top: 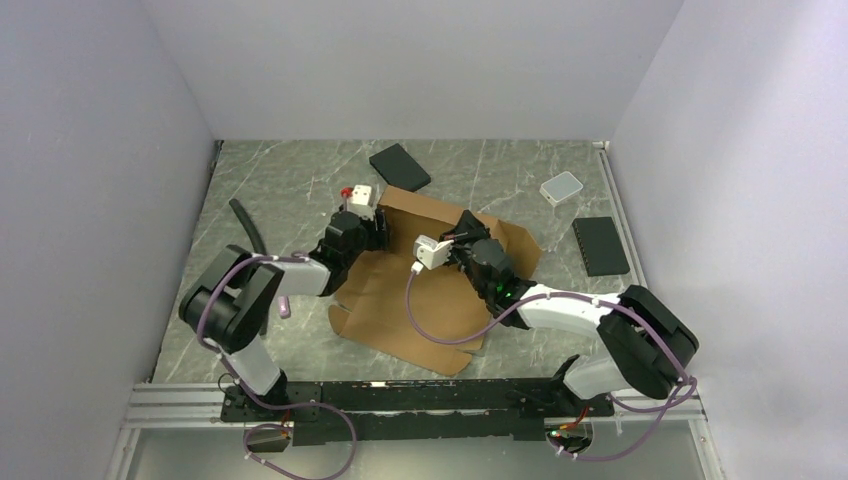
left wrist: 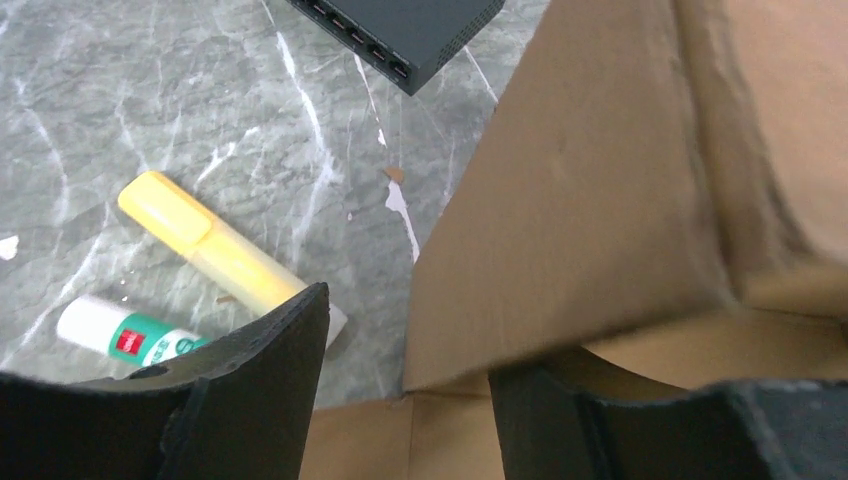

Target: Fold the paper box

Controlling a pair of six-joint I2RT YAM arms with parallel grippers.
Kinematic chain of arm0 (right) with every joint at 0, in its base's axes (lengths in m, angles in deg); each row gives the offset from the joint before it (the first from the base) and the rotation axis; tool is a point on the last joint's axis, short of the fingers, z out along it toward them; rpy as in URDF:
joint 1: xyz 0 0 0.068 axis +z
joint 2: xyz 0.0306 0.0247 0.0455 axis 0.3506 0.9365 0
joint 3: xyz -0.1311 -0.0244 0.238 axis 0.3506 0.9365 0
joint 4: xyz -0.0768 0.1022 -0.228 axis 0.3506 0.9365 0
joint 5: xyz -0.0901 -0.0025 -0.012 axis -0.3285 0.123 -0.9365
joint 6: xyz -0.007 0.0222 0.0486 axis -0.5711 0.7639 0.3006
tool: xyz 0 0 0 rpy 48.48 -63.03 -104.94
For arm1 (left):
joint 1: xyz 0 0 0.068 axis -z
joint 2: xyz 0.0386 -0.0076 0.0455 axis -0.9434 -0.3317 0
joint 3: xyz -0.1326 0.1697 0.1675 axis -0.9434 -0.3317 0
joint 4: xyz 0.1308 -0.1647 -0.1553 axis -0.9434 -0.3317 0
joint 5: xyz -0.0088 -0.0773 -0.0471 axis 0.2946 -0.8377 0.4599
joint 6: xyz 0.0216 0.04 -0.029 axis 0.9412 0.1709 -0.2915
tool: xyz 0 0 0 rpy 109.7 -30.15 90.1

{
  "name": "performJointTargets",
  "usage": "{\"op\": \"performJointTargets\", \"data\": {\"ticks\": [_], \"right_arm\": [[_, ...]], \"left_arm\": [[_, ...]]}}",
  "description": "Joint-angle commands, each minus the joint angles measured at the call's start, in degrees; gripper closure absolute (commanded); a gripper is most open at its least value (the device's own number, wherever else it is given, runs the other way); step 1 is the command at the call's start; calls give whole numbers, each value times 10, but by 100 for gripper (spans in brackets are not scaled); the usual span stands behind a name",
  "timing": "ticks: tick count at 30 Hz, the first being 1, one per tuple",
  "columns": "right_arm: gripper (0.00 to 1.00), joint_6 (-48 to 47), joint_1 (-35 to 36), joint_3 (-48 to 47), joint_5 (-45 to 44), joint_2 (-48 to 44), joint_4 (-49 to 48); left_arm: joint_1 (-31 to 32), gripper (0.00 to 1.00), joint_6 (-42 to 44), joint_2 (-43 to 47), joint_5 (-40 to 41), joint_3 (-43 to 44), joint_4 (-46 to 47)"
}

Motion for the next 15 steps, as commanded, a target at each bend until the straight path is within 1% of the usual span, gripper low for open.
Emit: {"op": "performJointTargets", "data": {"ticks": [1, 3, 4, 5, 6, 7, 8, 10, 11, 13, 14, 15], "right_arm": [[99, 52, 6, 1, 26, 3, 97], [96, 59, 6, -2, 29, -1, 105], [94, 64, 6, -5, 31, -3, 113], [92, 70, 6, -8, 34, -6, 121], [88, 78, 5, -14, 37, -7, 131], [82, 87, 5, -20, 39, -11, 141], [76, 99, 5, -28, 42, -15, 158], [58, 130, 2, -55, 53, -30, 206], [49, 151, -2, -73, 65, -41, 244], [34, 204, -16, -130, 102, -64, 344], [26, 230, -27, -159, 134, -77, 389], [23, 252, -41, -199, 169, -88, 448]], "left_arm": [[-2, 42, -5, -41, 18, 48, 21], [-2, 56, -6, -56, 33, 57, 18], [-2, 69, -6, -59, 37, 58, 20], [-2, 87, -7, -60, 40, 60, 19], [-2, 98, -9, -58, 42, 63, 11], [-2, 100, -14, -55, 41, 66, 2], [-2, 100, -15, -51, 38, 71, -9], [-2, 100, -17, -40, 27, 78, -32], [-2, 100, -16, -32, 26, 82, -46], [-2, 100, -11, -17, 24, 89, -75], [-2, 100, -7, -10, 24, 93, -92], [-2, 100, -1, -4, 22, 99, -107]]}}
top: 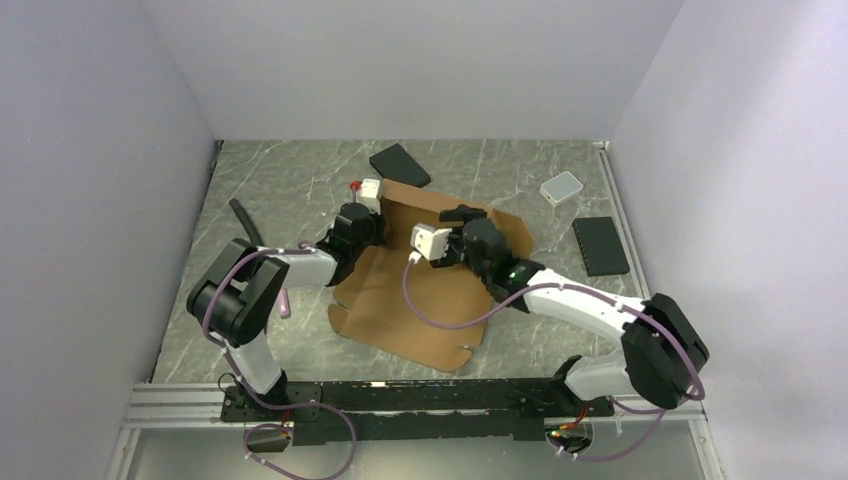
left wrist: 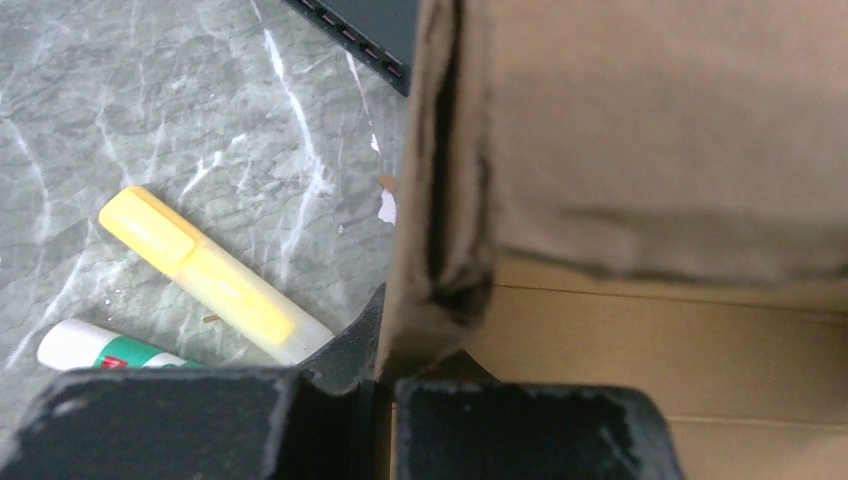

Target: Fold the paper box

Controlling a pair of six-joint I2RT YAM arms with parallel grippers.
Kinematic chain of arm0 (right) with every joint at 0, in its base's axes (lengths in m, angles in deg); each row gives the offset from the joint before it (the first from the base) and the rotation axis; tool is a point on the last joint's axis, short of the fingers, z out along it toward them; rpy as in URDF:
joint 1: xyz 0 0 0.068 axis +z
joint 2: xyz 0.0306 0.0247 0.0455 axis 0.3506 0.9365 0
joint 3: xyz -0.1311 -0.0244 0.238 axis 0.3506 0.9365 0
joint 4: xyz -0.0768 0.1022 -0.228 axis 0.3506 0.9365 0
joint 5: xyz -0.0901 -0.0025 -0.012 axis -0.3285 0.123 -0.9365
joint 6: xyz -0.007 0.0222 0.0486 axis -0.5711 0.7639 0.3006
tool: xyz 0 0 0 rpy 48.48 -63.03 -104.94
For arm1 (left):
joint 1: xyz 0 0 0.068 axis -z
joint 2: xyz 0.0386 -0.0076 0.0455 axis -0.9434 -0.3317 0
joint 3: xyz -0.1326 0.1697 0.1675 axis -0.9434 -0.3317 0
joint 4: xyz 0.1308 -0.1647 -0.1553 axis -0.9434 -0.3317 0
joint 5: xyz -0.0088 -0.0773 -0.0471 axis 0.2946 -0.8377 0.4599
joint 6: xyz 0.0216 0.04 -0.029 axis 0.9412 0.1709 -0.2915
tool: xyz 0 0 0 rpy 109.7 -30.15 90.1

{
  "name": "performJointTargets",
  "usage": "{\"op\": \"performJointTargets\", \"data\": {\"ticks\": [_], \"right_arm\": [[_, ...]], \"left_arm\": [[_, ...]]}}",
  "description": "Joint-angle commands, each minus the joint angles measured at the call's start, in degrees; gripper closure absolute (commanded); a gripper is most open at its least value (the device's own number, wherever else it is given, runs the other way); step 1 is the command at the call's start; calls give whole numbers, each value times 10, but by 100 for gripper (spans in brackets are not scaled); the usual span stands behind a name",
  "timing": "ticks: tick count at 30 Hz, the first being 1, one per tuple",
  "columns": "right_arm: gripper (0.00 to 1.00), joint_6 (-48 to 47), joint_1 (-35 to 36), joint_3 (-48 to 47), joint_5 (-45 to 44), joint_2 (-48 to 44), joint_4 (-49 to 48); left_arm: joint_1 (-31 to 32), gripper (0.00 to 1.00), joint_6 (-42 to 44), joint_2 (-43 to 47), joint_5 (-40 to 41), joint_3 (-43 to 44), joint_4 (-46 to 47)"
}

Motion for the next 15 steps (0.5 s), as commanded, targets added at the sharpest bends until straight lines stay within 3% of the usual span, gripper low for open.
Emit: {"op": "performJointTargets", "data": {"ticks": [1, 6, 10, 15], "right_arm": [[20, 143, -51, -143, 144, -69, 264], [14, 181, -119, -224, 306, -109, 414], [8, 210, -172, -231, 329, -127, 424], [4, 276, -340, -205, 437, -141, 407]], "left_arm": [[-8, 100, 3, 50, 8, 38, -75], [-8, 100, 30, 62, -2, 79, -146], [-8, 100, 21, 59, -10, 108, -196], [-8, 100, -28, 66, -17, 110, -218]]}}
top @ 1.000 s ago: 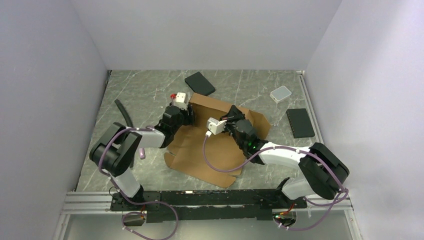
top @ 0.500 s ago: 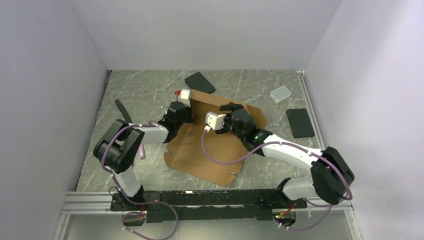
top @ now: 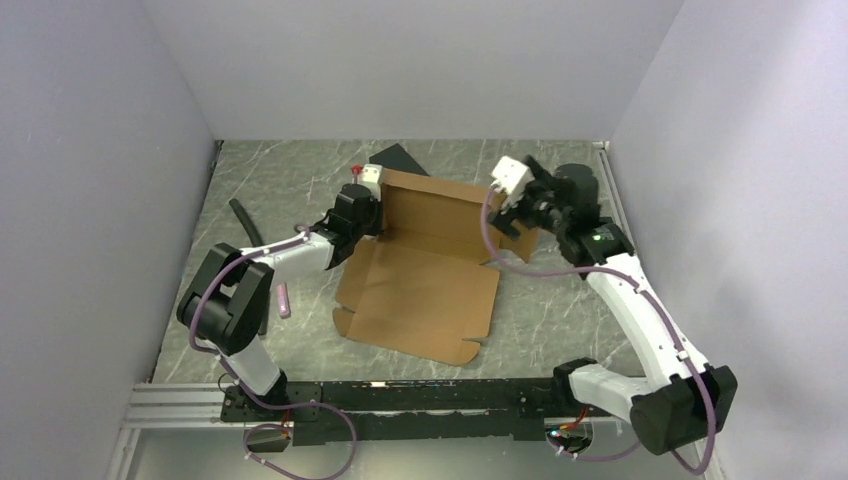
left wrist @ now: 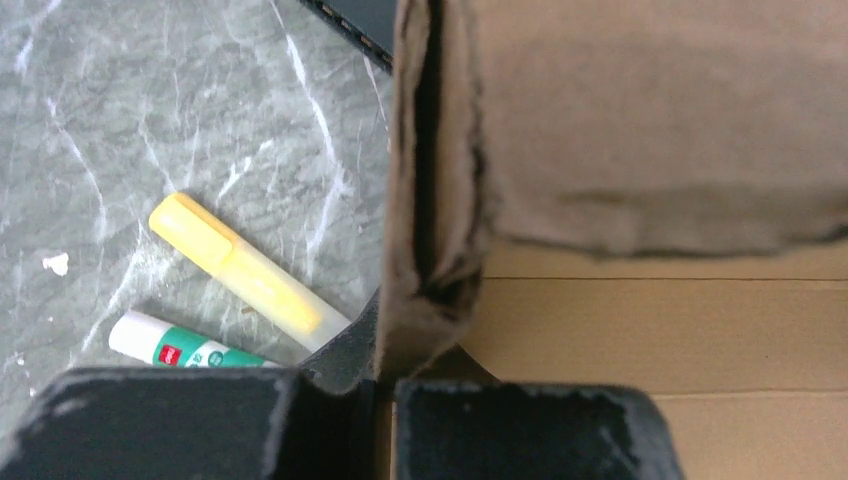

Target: Fold the paper box

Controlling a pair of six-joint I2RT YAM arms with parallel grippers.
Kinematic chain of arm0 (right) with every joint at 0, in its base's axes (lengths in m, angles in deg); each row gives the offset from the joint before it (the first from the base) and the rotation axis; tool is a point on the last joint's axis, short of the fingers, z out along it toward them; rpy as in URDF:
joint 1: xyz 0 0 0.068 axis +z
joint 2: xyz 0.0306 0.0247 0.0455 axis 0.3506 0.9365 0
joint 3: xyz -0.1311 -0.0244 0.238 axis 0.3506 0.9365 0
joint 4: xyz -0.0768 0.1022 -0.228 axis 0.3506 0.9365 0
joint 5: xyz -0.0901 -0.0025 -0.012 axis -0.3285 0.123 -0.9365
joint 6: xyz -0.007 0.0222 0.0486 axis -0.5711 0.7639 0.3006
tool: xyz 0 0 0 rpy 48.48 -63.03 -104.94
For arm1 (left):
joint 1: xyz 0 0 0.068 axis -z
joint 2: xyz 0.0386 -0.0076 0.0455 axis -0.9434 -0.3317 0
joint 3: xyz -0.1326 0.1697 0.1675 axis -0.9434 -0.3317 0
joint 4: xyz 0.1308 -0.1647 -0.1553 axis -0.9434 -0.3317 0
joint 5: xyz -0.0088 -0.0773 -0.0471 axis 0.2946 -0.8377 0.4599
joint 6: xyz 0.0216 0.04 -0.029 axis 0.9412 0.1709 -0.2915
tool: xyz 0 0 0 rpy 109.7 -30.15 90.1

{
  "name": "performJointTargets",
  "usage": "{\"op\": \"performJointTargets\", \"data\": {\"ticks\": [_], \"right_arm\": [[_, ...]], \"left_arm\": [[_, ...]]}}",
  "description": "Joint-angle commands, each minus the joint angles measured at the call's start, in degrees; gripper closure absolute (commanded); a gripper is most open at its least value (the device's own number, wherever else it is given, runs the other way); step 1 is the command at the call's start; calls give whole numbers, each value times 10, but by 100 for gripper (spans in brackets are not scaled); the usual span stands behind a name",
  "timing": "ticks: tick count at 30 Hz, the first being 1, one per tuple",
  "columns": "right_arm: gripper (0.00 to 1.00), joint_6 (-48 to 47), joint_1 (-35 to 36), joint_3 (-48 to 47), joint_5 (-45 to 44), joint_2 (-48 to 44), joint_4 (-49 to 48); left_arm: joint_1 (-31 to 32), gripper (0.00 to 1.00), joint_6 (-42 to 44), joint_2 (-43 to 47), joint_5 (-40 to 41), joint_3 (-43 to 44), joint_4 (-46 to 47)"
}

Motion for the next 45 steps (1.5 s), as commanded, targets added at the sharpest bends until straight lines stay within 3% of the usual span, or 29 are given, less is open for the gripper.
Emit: {"op": "performJointTargets", "data": {"ticks": [1, 9, 16, 19, 22, 26, 30, 38, 45], "right_arm": [[4, 87, -135, 24, 134, -11, 19], [1, 191, -263, 110, 191, 1, -71], [9, 244, -278, 196, 240, 7, -239], [25, 257, -278, 201, 257, 38, -284], [63, 257, -260, 180, 250, 71, -276], [98, 250, -219, 189, 160, 62, -291], [100, 255, -178, 195, 54, 42, -316], [100, 211, -177, 212, 2, 50, -345], [100, 175, -177, 226, 13, 52, -364]], "left_arm": [[0, 100, -50, 28, -14, 13, -24], [1, 100, -97, 41, 12, -32, 4], [3, 100, -121, 53, 32, -54, 27], [5, 100, -129, 53, 33, -59, 34], [7, 100, -141, 52, 40, -61, 36], [9, 100, -158, 51, 47, -64, 44], [10, 100, -171, 54, 41, -69, 51], [9, 46, -163, 114, 28, -117, 56], [2, 25, -96, 244, 7, -174, 26]]}}
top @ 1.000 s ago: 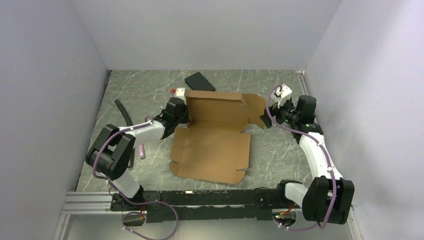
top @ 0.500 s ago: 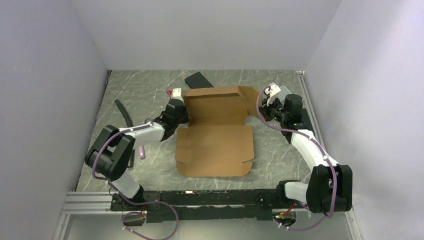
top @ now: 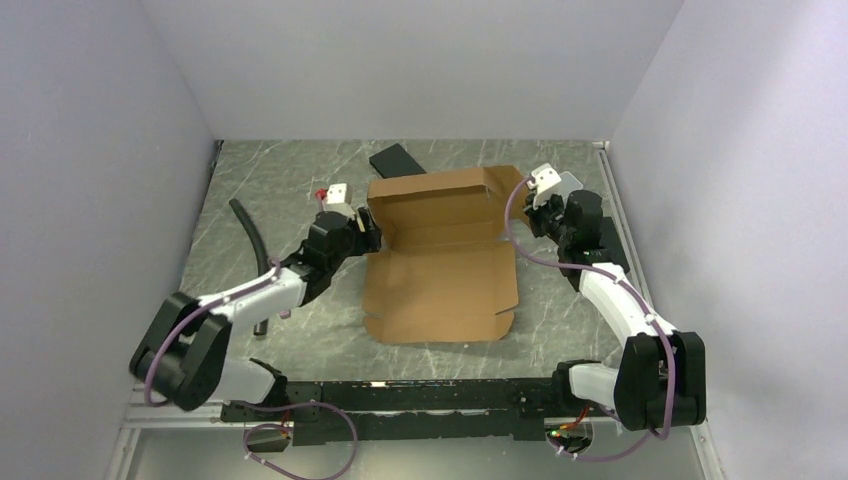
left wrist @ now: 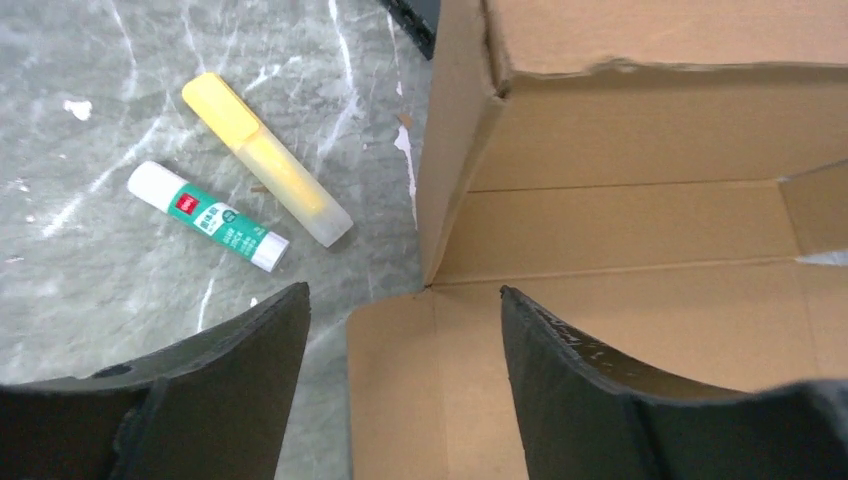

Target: Fold the paper box

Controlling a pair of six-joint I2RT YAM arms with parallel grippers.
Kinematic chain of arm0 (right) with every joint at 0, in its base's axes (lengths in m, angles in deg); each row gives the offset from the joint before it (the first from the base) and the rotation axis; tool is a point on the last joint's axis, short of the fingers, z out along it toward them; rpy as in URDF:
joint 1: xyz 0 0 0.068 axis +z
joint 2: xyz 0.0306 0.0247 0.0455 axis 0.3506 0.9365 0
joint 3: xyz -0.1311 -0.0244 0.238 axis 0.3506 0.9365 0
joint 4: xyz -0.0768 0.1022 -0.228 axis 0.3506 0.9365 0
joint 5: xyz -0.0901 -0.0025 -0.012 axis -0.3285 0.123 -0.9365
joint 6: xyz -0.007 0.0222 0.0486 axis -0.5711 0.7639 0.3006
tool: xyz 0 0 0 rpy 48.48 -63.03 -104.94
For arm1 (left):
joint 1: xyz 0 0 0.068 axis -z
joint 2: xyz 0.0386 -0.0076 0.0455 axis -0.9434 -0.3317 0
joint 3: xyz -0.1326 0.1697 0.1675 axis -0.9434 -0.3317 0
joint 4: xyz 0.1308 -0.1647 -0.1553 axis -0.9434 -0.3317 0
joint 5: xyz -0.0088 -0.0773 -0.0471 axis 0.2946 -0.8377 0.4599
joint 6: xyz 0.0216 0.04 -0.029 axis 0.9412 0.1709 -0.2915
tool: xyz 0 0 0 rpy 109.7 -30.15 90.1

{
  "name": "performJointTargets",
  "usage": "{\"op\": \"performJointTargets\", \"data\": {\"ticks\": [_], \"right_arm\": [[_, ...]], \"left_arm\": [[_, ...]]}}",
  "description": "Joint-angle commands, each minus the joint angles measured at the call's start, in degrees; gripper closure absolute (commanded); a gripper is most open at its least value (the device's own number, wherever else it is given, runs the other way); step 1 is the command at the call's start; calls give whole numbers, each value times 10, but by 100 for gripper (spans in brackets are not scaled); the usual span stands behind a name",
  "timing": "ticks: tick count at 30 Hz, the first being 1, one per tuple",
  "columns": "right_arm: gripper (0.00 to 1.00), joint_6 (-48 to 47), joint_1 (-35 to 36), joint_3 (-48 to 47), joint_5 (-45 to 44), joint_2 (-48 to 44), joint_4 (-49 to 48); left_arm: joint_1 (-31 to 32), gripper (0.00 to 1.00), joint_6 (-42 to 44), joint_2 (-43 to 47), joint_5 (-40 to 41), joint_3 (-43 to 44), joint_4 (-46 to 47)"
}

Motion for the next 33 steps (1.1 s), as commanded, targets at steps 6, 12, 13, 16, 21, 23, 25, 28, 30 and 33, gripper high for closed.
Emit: {"op": "performJointTargets", "data": {"ticks": [6, 12, 13, 16, 21, 23, 25, 28, 30, 33], "right_arm": [[100, -75, 0, 5, 30, 3, -48], [100, -81, 13, -17, 21, 20, -45], [100, -84, 17, -17, 17, 20, -45], [100, -87, 34, -16, 5, 20, -47], [100, -82, 51, -15, -15, 25, -54], [100, -74, 52, -12, -14, 25, -56], [100, -65, 53, -3, -8, 26, -61], [100, -57, 57, 2, -9, 30, -66], [100, -49, 58, -6, -10, 34, -59], [100, -36, 61, -21, 1, 38, -38]], "left_arm": [[-6, 11, 268, 158, -162, 36, -9], [-3, 11, 408, 27, -277, 247, -131], [-1, 11, 423, 1, -281, 273, -139], [3, 11, 467, -78, -301, 342, -162], [10, 10, 530, -175, -337, 448, -229], [10, 10, 539, -201, -343, 479, -244], [10, 10, 543, -223, -350, 505, -259], [12, 11, 544, -244, -351, 521, -268], [14, 11, 542, -250, -351, 521, -267], [17, 11, 540, -255, -352, 518, -263]]}}
